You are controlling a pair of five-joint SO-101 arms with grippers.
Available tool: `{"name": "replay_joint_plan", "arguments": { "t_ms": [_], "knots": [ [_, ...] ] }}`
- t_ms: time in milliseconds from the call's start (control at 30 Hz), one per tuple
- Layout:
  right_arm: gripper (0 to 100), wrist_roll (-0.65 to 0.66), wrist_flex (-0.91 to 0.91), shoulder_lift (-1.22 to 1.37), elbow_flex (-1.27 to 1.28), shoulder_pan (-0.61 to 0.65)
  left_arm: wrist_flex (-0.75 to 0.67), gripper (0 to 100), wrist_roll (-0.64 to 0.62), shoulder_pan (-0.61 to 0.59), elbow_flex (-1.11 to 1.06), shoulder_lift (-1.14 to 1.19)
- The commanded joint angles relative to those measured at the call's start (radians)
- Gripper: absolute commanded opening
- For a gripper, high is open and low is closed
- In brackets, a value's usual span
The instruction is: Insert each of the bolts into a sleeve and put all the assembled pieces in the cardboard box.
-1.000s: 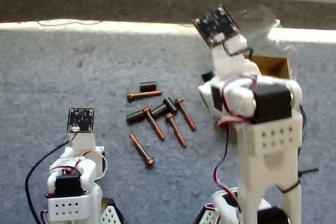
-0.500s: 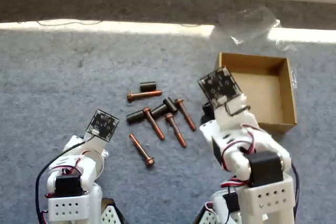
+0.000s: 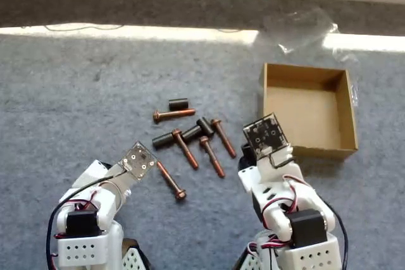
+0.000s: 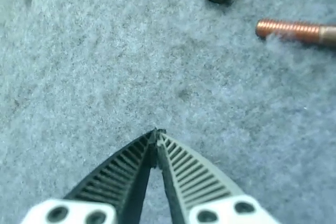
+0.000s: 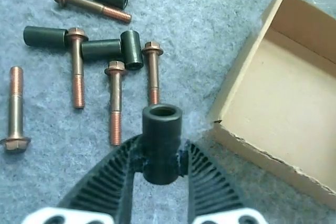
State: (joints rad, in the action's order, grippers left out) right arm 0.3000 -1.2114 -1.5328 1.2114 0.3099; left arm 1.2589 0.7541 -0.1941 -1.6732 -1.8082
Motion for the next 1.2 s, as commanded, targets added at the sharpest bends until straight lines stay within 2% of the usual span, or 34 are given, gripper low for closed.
{"name": "replay_joint_plan", "arguments": {
  "t_ms": [0, 233, 333, 533, 633, 867, 1167],
  "knots": [
    [0.4, -0.011, 0.041, -0.065, 0.047, -0.010, -0.017, 1, 0.020, -0.004, -0.022, -0.010],
    [0.4, -0.012, 0.041, -0.246, 0.156, -0.010, -0.018, 1, 0.021, -0.007, -0.022, -0.012],
    [0.4, -0.058, 0.041, -0.312, 0.182, -0.012, -0.014, 1, 0.023, -0.007, -0.022, -0.012],
    [0.4, -0.083, 0.061, -0.303, 0.194, -0.012, -0.012, 1, 0.038, 0.005, -0.021, -0.010],
    [0.4, -0.107, 0.070, -0.305, 0.222, -0.012, -0.003, 1, 0.084, 0.039, -0.022, -0.010],
    [0.4, -0.118, 0.070, -0.305, 0.228, -0.012, 0.066, 1, 0.086, 0.154, -0.016, -0.010],
    [0.4, -0.117, 0.070, -0.305, 0.231, -0.012, 0.143, 1, 0.120, 0.160, 0.102, -0.008]
  ]
}}
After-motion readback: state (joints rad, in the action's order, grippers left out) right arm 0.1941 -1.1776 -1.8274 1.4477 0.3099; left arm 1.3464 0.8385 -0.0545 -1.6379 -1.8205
